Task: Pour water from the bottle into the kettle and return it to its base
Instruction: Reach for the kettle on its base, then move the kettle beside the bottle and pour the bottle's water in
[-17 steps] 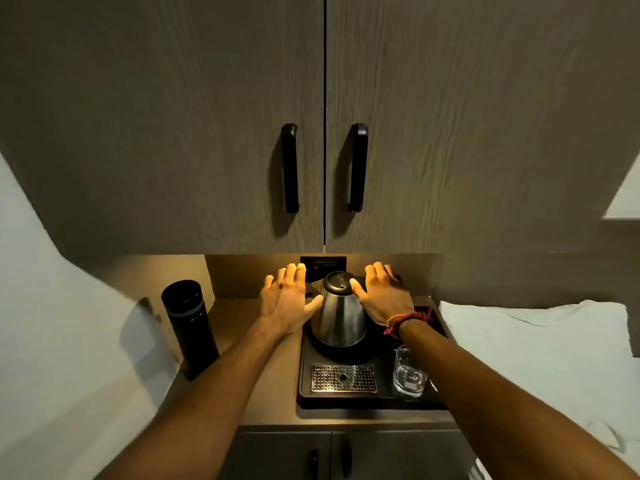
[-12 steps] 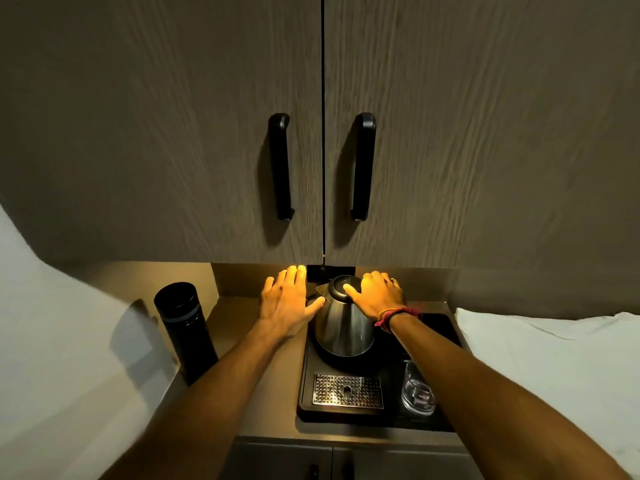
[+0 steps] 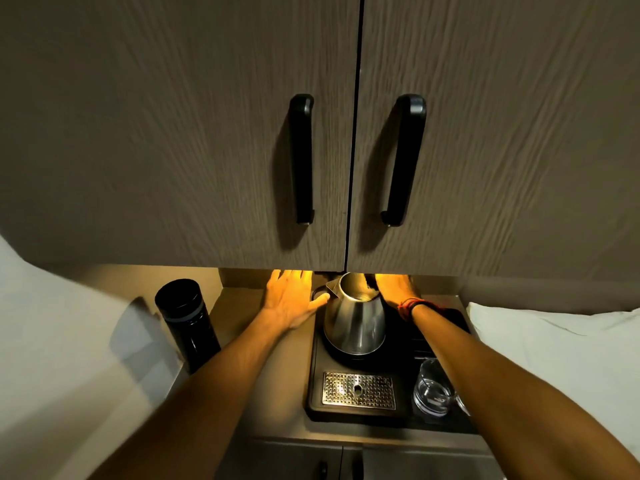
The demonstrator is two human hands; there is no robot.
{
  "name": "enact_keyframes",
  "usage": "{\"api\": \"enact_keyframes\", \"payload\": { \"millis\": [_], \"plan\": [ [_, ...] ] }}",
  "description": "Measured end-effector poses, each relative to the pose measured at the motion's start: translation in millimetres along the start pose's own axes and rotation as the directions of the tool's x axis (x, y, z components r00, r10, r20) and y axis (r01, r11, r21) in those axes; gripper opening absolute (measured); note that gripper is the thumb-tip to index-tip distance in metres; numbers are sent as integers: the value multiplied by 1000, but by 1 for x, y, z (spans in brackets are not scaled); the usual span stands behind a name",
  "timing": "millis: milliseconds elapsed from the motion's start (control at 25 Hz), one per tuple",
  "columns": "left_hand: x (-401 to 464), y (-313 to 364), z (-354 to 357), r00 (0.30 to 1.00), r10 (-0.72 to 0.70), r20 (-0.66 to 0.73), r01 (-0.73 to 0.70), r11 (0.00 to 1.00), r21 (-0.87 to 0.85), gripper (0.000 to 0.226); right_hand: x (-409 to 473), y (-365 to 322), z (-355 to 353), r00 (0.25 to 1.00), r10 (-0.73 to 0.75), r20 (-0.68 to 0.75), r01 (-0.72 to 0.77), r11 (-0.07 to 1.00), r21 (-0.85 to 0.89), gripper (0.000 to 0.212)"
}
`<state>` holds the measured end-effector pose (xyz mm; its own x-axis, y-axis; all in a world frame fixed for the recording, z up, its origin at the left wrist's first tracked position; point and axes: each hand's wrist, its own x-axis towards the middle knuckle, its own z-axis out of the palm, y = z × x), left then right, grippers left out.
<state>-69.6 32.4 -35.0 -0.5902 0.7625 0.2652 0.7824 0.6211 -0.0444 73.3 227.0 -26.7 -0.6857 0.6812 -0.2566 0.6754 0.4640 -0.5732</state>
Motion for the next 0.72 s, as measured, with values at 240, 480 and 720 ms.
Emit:
{"api": "enact_keyframes", "payload": {
  "millis": [240, 480, 720],
  "plan": [
    [0, -22, -25, 998, -26, 55, 25, 1000, 11, 52, 8, 17, 3, 989, 46, -141, 17, 911, 412, 47],
    [-14, -56, -43, 989, -146, -12, 144, 985, -94, 45, 20, 17, 9, 982, 17, -187, 60, 914, 401, 52],
    [-27, -93, -54, 960, -249, -124, 232, 963, -138, 46, 18, -30, 19, 965, -180, -189, 217, 955, 201, 34]
  ]
}}
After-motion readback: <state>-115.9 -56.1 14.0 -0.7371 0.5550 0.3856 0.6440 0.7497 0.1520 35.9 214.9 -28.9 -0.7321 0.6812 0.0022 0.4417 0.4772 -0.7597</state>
